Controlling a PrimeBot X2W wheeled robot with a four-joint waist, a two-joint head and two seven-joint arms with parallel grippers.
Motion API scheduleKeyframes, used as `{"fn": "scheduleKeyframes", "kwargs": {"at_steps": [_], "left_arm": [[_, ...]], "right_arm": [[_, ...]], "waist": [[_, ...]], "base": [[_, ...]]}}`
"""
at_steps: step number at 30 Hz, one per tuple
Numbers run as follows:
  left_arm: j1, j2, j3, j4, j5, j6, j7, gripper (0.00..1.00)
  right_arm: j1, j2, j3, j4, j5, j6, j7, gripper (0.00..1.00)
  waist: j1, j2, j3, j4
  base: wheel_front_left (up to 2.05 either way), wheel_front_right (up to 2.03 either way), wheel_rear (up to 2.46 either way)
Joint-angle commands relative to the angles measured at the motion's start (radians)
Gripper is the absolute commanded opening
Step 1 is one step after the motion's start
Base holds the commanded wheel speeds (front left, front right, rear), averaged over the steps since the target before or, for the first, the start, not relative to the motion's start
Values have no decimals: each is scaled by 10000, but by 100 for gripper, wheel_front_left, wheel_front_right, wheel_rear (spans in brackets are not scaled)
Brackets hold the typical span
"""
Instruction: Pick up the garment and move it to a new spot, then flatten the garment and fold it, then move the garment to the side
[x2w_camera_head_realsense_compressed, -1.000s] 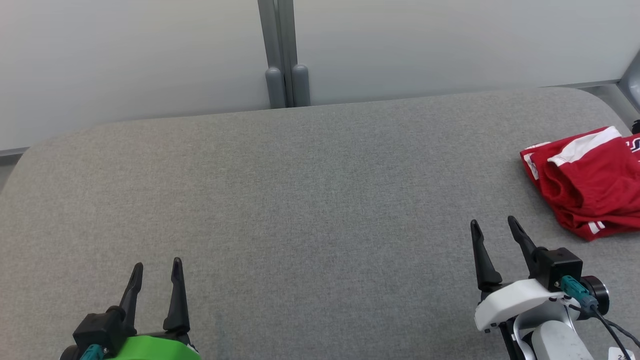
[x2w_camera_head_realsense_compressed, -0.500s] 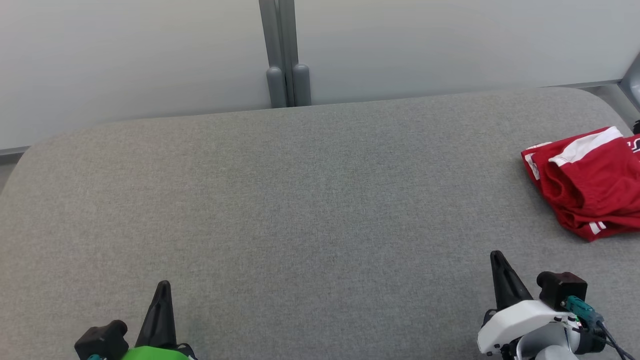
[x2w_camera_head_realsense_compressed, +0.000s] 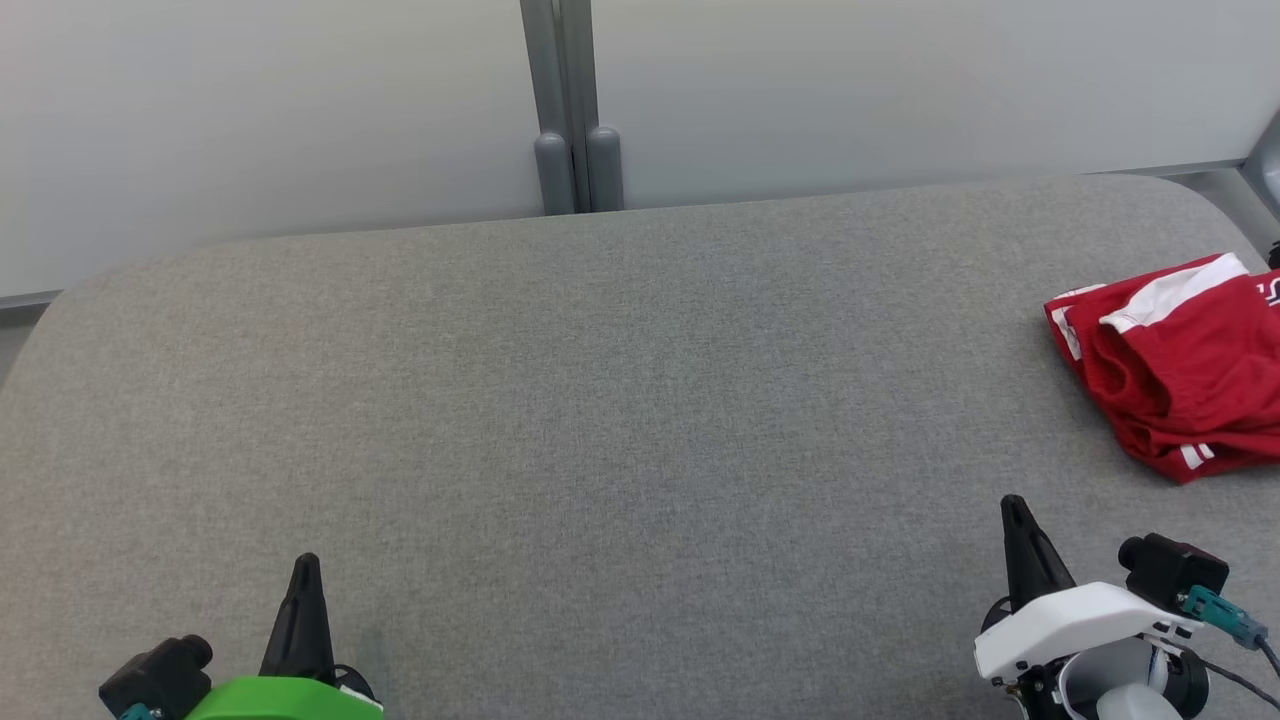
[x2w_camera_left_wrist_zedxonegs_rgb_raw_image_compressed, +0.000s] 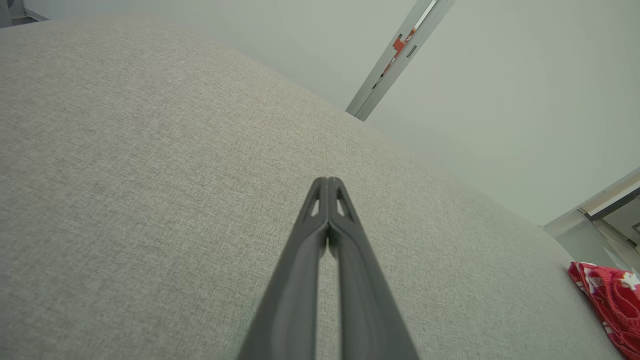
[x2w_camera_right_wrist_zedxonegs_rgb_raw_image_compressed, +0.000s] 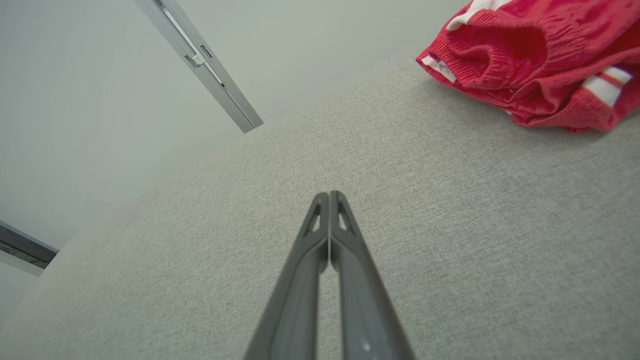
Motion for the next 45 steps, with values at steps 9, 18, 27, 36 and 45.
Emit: {"fn": "scheduleKeyframes", "kwargs": {"at_steps": [9,18,27,36,45], "left_arm": [[-485,88,148,-233,-1496,-8,380,0],[-627,104,248,-266,-2674,-11,709,0],[-758,115,331,-294,-3753,-13,1008,0],[-881,124,411,-323,-4701,-16,1276,0],[-1003,130,497,-353,-5599,-18,1534,0]], "right_arm": [[-292,-49,-158,-335,1679,-5,384,0],[-339,-57,-267,-464,2996,-6,713,0],[-387,-64,-369,-577,4186,-7,1006,0],[-421,-72,-464,-680,5250,-8,1273,0],[-442,-79,-545,-776,6247,-8,1528,0]], "waist": [[0,0,7,15],[0,0,15,30],[0,0,22,44],[0,0,30,59],[0,0,37,73]], "base": [[0,0,0],[0,0,0],[0,0,0],[0,0,0],[0,0,0]]}}
